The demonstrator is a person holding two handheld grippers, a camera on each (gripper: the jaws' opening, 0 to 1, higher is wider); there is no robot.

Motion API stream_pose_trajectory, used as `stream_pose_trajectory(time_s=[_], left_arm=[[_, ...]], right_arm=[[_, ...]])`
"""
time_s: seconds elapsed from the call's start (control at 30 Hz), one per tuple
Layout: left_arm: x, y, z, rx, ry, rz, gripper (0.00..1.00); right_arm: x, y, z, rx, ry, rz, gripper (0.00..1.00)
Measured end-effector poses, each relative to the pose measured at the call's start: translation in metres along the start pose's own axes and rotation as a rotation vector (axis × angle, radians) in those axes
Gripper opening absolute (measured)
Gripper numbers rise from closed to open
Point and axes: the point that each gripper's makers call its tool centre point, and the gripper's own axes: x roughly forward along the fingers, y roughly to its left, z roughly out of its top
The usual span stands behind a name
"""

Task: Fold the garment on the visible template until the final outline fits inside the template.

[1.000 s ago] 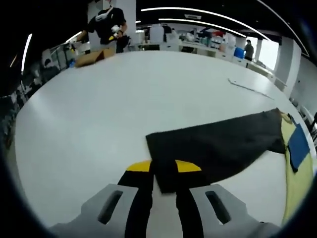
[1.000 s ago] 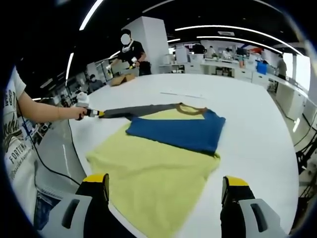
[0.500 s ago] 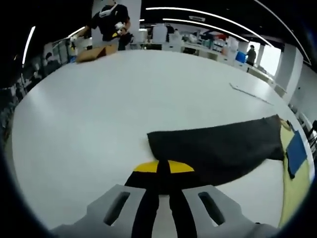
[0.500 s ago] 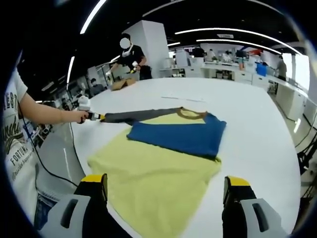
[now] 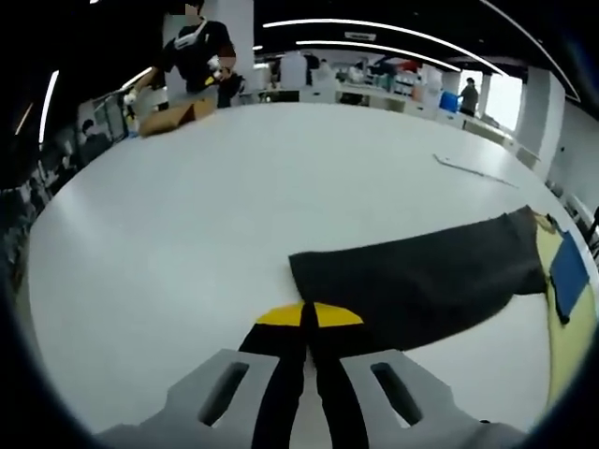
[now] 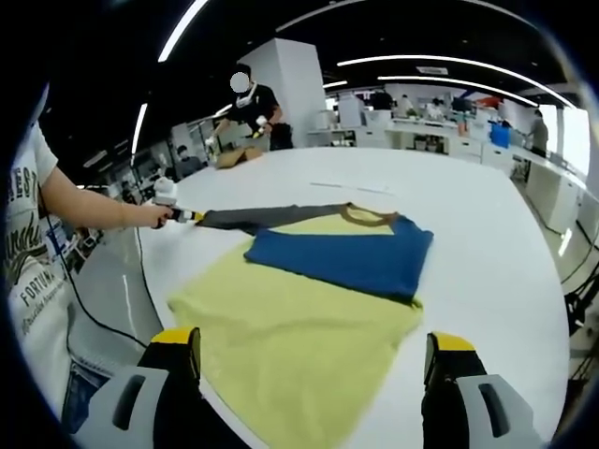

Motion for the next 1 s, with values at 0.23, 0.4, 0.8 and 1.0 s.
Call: stream_pose_trajectory(time_s=[0.23, 0.4, 0.8, 1.0], left_arm=[[0.0, -0.007, -0.004, -0.031, 0.013, -0.038, 0.19], [0.002, -0.009, -0.003, 0.012, 0.016, -0.047, 0.18], [0.001, -0.012, -0.004, -0.01, 0.008, -0.046, 0.03], [0.0, -0.012, -0.004, -0.041, 0.015, -0.054, 0.02]], right_arm=[[0.001, 0.0, -0.001, 0.002, 0.004, 0.001, 0.98], [0.002, 0.0, -0.001, -0.001, 0.006, 0.001, 0.98], [0.001, -0.002, -0.003, 0.002, 0.014, -0.008, 0.98], [0.001, -0.002, -0.002, 0.0, 0.013, -0.007, 0.98]])
